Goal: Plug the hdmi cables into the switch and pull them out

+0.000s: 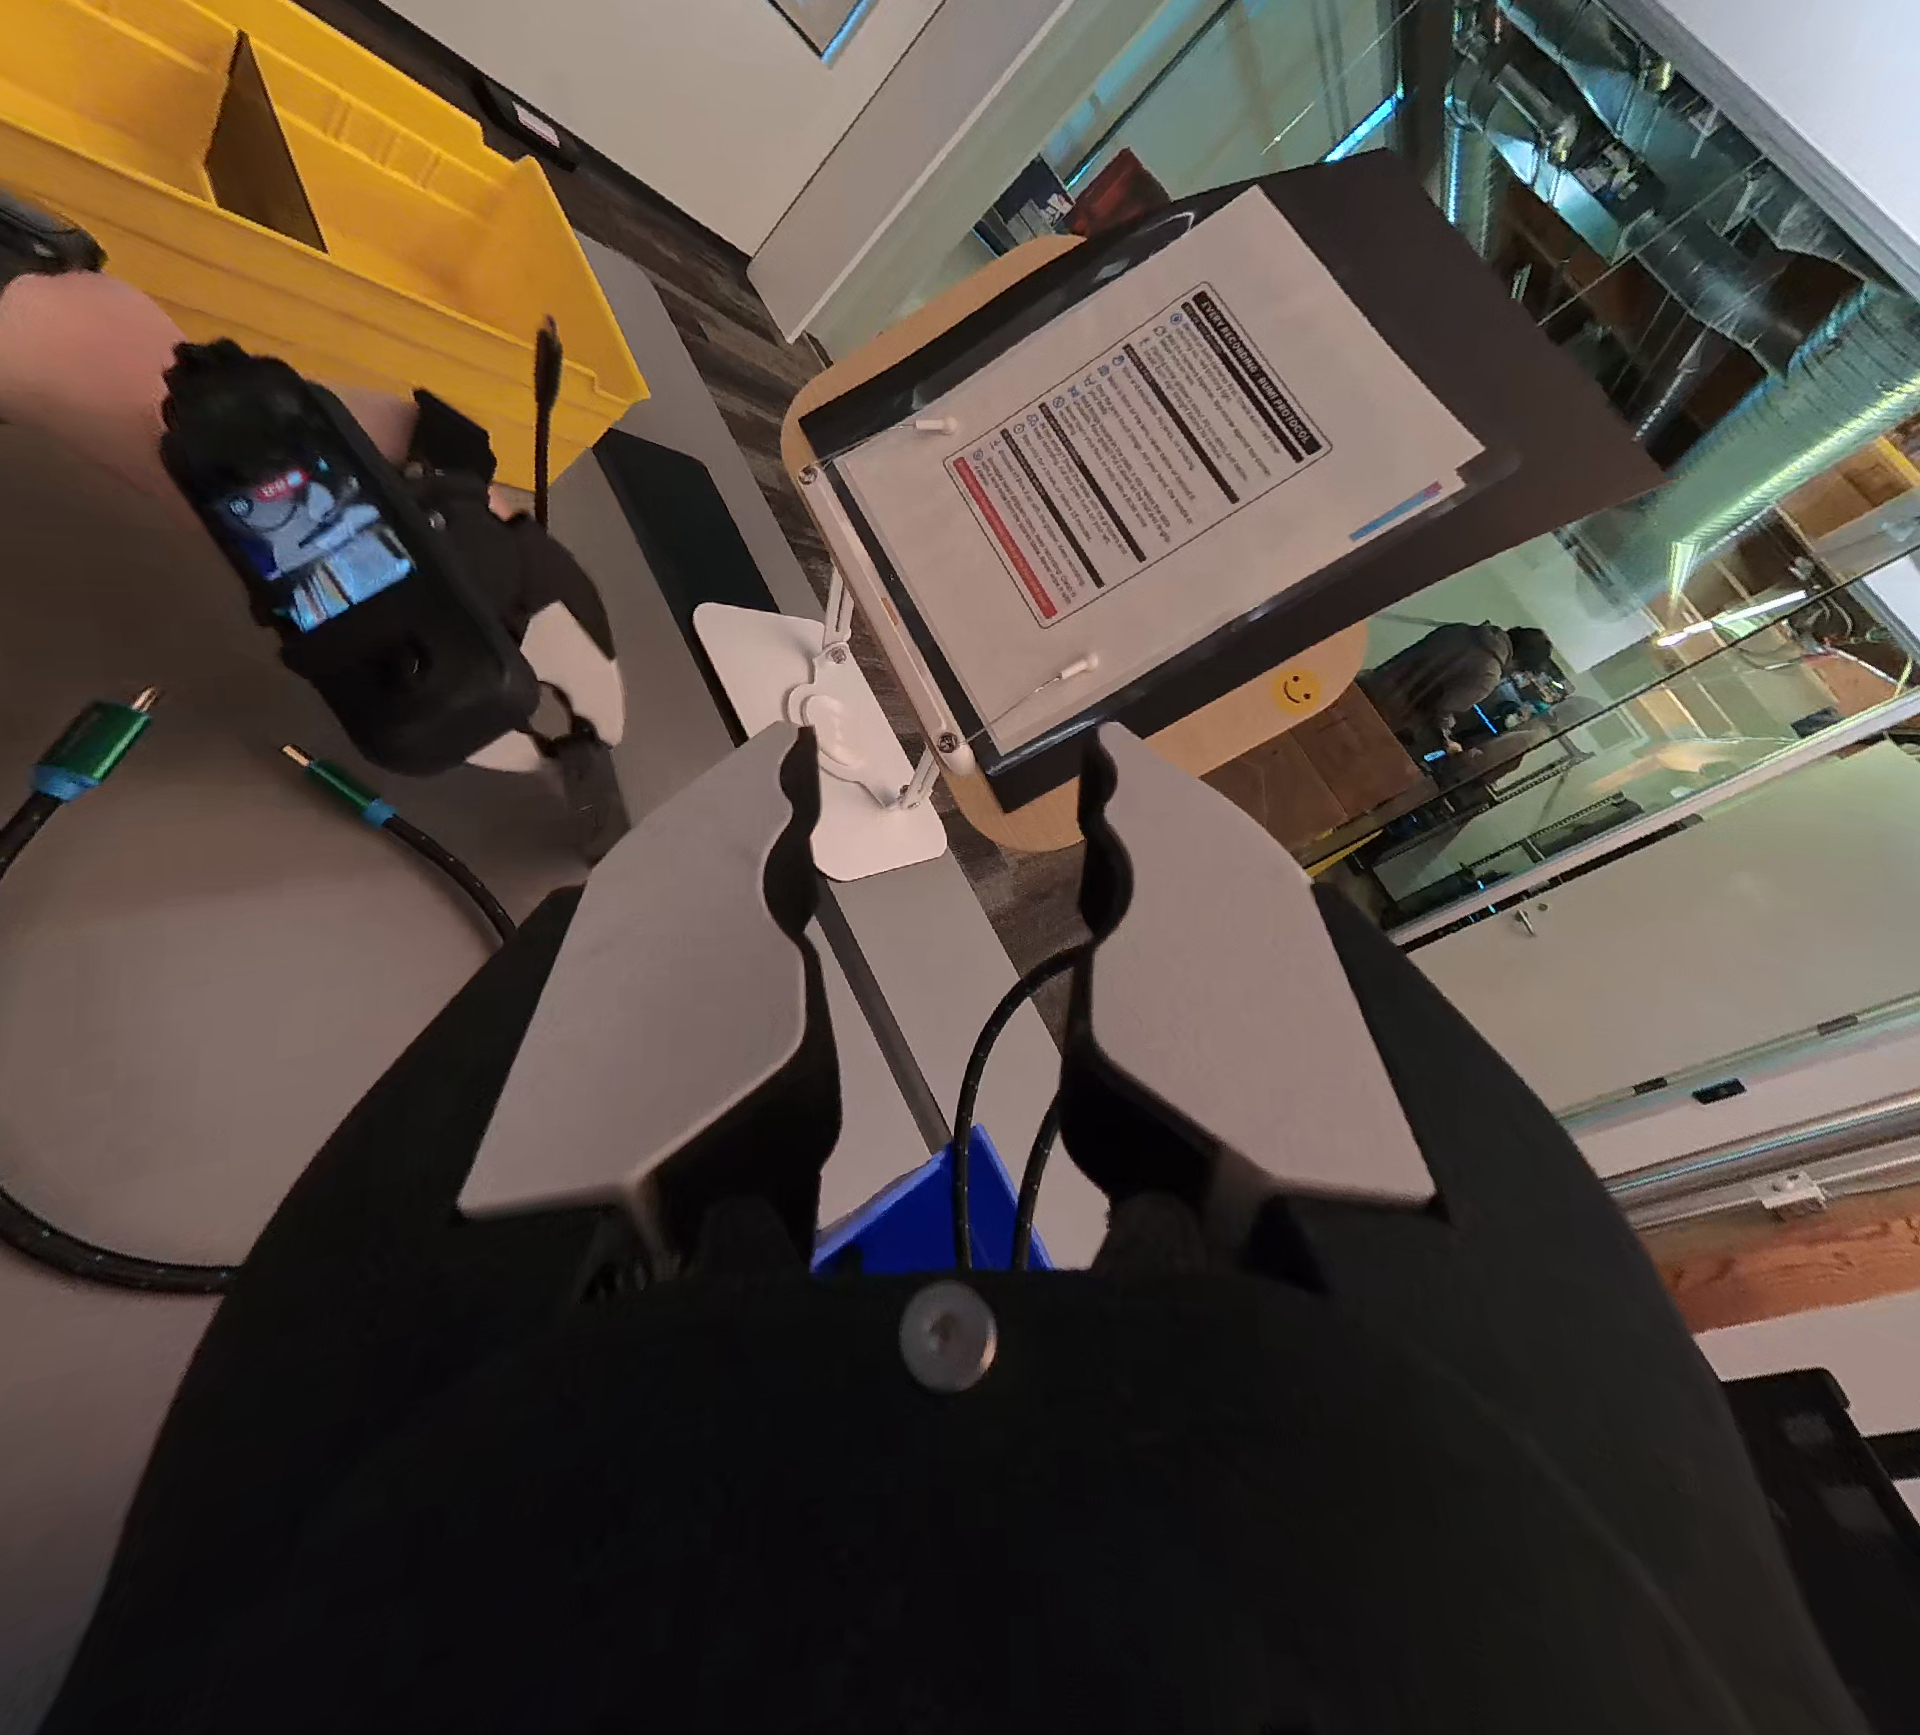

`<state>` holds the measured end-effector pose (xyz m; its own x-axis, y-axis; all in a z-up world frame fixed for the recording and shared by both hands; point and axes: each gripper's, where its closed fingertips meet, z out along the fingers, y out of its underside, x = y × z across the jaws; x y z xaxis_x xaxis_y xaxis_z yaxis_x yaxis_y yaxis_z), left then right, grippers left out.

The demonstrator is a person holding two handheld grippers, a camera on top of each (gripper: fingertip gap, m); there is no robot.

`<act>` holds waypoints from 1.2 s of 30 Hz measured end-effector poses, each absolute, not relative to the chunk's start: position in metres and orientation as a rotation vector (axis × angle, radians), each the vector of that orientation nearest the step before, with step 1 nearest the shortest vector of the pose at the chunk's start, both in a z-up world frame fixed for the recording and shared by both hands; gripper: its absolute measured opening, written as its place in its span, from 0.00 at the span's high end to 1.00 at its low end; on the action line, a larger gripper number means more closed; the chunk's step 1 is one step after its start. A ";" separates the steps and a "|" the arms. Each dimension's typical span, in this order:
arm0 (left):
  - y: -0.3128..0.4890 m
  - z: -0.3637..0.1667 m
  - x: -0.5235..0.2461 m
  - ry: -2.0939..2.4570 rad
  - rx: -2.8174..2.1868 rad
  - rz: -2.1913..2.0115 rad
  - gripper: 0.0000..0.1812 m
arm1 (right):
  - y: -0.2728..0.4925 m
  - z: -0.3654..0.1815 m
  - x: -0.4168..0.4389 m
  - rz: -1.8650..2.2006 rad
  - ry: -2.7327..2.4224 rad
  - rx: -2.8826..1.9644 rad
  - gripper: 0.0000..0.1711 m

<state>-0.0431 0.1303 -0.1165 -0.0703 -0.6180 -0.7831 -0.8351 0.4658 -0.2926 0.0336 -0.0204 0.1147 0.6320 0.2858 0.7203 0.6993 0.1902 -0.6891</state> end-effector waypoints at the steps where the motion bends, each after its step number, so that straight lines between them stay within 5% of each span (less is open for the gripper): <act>1: 0.133 -0.122 -0.045 1.799 -1.246 0.306 0.91 | -0.020 0.115 0.035 -0.356 -0.900 -1.399 0.72; 21: 0.112 -0.143 -0.106 2.058 -1.591 0.245 0.79 | -0.033 0.118 0.052 -0.367 -0.895 -1.426 0.71; 31: 0.047 -0.114 -0.091 1.733 -1.996 -0.611 0.78 | -0.029 0.111 0.056 -0.379 -0.909 -1.461 0.71; 36: 0.050 -0.147 -0.095 1.811 -2.006 -0.371 0.75 | -0.025 0.103 0.051 -0.385 -0.935 -1.483 0.71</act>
<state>-0.0949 0.0499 -0.1470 0.1203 -0.9899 -0.0753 -0.8807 -0.0714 -0.4682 0.0513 -0.0246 0.1032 0.6123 0.3168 0.7244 0.7350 0.1094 -0.6692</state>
